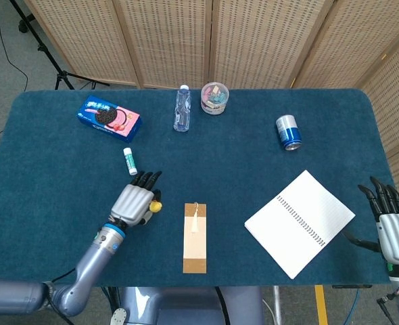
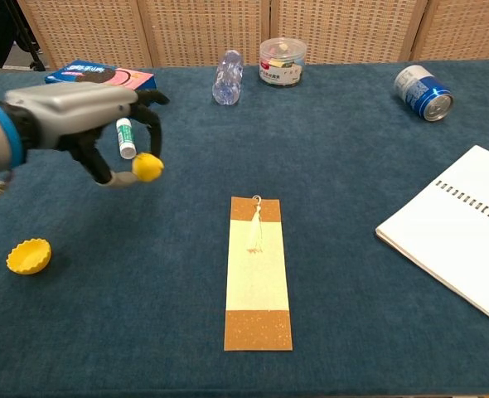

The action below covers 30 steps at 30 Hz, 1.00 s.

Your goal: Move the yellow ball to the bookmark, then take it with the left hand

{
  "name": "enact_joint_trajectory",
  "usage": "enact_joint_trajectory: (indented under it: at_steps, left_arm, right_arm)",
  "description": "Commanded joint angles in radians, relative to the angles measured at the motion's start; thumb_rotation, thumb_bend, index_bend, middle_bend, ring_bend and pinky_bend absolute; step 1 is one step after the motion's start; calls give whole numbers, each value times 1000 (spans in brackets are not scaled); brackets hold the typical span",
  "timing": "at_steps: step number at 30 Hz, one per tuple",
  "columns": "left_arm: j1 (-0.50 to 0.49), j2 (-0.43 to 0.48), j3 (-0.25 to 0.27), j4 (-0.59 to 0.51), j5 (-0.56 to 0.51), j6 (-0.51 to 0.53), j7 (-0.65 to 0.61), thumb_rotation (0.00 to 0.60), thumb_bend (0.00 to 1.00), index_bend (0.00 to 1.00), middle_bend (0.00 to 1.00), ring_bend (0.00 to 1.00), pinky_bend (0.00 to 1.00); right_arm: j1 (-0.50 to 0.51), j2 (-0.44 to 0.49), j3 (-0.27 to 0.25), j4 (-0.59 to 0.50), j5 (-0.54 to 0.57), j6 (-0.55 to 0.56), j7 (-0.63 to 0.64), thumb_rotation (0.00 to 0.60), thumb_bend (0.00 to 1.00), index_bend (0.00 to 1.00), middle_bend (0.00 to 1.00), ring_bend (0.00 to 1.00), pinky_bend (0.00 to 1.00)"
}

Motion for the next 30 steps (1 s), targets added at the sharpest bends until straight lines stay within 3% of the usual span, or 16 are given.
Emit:
enact_joint_trajectory:
  at_steps: [1, 7, 15, 23, 30]
  left_arm:
    - [101, 190, 87, -54, 161, -16, -183, 600, 403, 531, 0, 0, 0]
    - [213, 331, 200, 18, 425, 2, -432, 600, 405, 531, 0, 0, 0]
    - [322, 339, 306, 143, 657, 72, -579, 600, 407, 531, 0, 0, 0]
    - [358, 274, 300, 213, 674, 46, -601, 600, 408, 531, 0, 0, 0]
    - [357, 225, 258, 274, 662, 13, -638, 600, 409, 531, 0, 0, 0]
  right_arm:
    - [1, -5, 0, 2, 1, -4, -8, 600, 0, 105, 0, 0, 0]
    - [2, -15, -1, -4, -7, -5, -36, 600, 0, 105, 0, 0, 0]
    - [2, -23, -2, -6, -9, -9, -60, 600, 0, 105, 0, 0, 0]
    - [1, -21, -1, -6, -8, -14, -56, 600, 0, 105, 0, 0, 0]
    - [1, -22, 2, -3, -7, -14, -56, 600, 0, 105, 0, 0, 0]
